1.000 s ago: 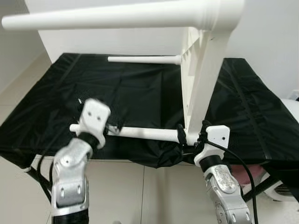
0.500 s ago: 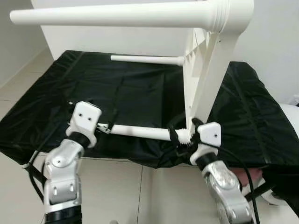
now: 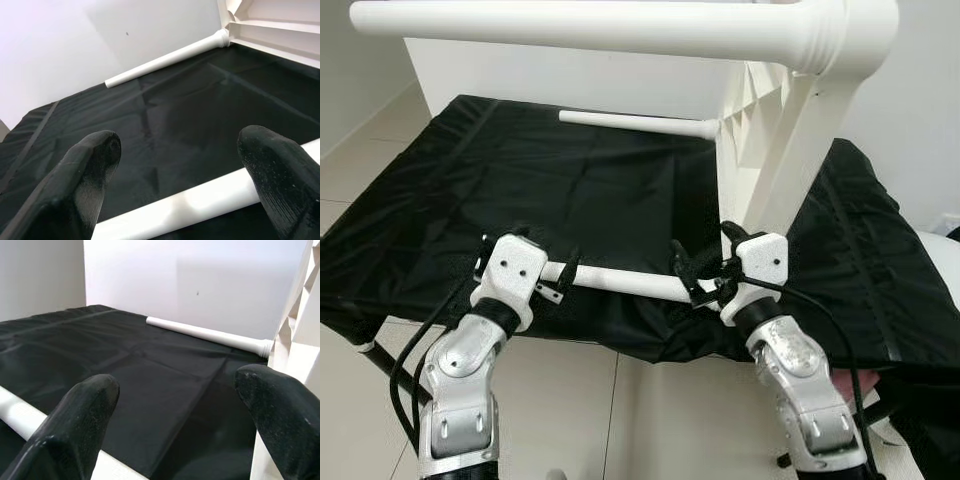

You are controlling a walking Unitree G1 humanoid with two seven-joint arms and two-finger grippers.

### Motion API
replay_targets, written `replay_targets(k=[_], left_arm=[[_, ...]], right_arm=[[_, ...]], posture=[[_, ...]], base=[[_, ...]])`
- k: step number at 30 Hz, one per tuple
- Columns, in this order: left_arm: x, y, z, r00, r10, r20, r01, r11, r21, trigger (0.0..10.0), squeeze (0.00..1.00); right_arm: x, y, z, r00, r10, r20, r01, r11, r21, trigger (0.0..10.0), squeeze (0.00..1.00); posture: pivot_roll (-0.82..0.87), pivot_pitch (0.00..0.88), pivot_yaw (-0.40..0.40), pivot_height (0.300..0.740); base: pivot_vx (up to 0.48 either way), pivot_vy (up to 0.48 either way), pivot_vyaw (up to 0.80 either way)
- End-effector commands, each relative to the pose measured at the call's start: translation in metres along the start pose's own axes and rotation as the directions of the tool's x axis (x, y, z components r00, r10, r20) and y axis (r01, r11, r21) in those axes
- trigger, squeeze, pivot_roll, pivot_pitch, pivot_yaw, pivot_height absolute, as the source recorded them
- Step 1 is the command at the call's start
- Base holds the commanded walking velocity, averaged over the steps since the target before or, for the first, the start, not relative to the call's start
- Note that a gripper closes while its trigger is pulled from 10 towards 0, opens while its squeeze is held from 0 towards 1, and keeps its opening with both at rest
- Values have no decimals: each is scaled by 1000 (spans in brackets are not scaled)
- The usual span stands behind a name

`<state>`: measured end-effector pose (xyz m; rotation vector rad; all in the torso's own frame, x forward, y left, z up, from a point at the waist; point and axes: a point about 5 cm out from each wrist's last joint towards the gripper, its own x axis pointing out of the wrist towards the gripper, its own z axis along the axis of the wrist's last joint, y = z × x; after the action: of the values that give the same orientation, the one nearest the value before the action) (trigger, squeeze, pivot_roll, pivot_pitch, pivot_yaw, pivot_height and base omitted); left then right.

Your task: Building children table

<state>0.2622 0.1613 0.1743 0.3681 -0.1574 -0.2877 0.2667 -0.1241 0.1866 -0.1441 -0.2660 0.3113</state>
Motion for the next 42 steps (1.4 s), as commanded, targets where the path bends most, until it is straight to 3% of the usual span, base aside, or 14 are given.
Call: replay_targets(k=[1,2,5,6,9,12,14,20,42], left_arm=[[2,12,-2,975,220,-7,-220,975,-22,10000,0],[3,13,-1,974,227,-5,-227,974,-23,10000,0],[3,13,-1,974,227,-5,-227,974,-23,10000,0],[6,12,3,975,221,16,-221,975,15,10000,0],[7,12,4,976,218,24,-219,975,31,10000,0],[9,16,9,971,234,46,-236,970,56,10000,0],[10,20,13,968,246,54,-249,966,68,10000,0],[11,17,13,970,238,53,-241,969,60,10000,0],[28,3,22,980,174,102,-181,982,63,10000,0]], right_arm=[[2,-13,-3,1000,-30,0,30,999,-16,10000,0],[3,-22,-4,999,-47,-4,47,998,-37,10000,0],[3,-22,-4,999,-47,-4,47,998,-37,10000,0],[6,-36,-4,998,-63,-2,63,995,-78,10000,0],[7,-39,-4,998,-63,1,63,994,-90,10000,0],[11,-29,1,999,-38,23,39,997,-71,10000,0],[13,-13,4,999,-2,39,4,999,-39,10000,0],[14,11,2,997,59,49,-60,998,10,10000,0],[14,8,0,998,29,52,-30,1000,9,10000,0]], posture=[[0,41,-49,740],[3,43,-45,740],[3,43,-45,740],[5,47,-33,740],[5,47,-33,740],[12,47,-35,740],[25,47,-36,740],[28,45,-33,740],[9,38,-13,740]], base=[[0,0,0],[0,0,0],[0,0,0],[0,0,0],[0,0,0],[0,0,0],[0,0,0],[0,0,0],[0,100,0]])
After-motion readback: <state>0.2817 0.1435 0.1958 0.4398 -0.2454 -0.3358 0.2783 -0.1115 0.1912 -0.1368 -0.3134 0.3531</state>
